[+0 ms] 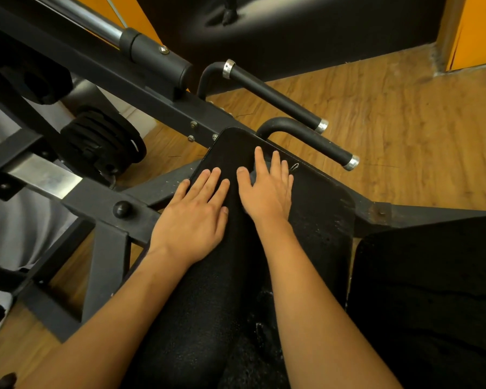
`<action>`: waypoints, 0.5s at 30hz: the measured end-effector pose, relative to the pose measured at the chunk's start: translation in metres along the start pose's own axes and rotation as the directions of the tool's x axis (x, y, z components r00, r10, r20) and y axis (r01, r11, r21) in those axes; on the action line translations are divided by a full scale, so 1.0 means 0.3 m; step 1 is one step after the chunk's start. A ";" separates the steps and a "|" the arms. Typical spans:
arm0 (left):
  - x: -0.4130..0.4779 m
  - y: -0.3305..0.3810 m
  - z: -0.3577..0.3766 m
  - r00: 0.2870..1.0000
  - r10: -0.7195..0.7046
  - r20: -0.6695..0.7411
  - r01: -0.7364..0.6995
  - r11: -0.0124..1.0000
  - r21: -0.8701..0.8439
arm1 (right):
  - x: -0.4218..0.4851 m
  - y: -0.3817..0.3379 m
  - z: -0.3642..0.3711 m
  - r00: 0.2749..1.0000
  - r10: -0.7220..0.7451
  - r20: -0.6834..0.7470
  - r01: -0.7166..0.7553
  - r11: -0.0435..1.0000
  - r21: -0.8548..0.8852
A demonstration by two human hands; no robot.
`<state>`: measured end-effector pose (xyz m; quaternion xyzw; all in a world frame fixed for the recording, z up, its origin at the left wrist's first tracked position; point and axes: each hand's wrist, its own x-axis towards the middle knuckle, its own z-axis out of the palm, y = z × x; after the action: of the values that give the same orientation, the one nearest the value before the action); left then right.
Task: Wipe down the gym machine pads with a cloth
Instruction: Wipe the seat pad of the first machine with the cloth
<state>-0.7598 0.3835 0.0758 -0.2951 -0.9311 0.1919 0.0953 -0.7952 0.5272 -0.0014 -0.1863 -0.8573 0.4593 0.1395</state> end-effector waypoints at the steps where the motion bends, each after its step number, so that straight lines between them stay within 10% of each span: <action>1: 0.000 0.000 0.001 1.000 -0.002 0.000 0.002 1.000 0.000 | -0.013 0.001 0.004 1.000 0.001 -0.009 -0.001 1.000 -0.005; 15: 0.000 0.001 0.007 1.000 -0.001 -0.020 0.001 1.000 -0.016 | -0.039 0.009 -0.004 1.000 0.005 -0.016 -0.005 1.000 0.018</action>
<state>-0.7601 0.3832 0.0739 -0.2974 -0.9318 0.1813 0.1023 -0.7836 0.5243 -0.0038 -0.1908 -0.8516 0.4658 0.1467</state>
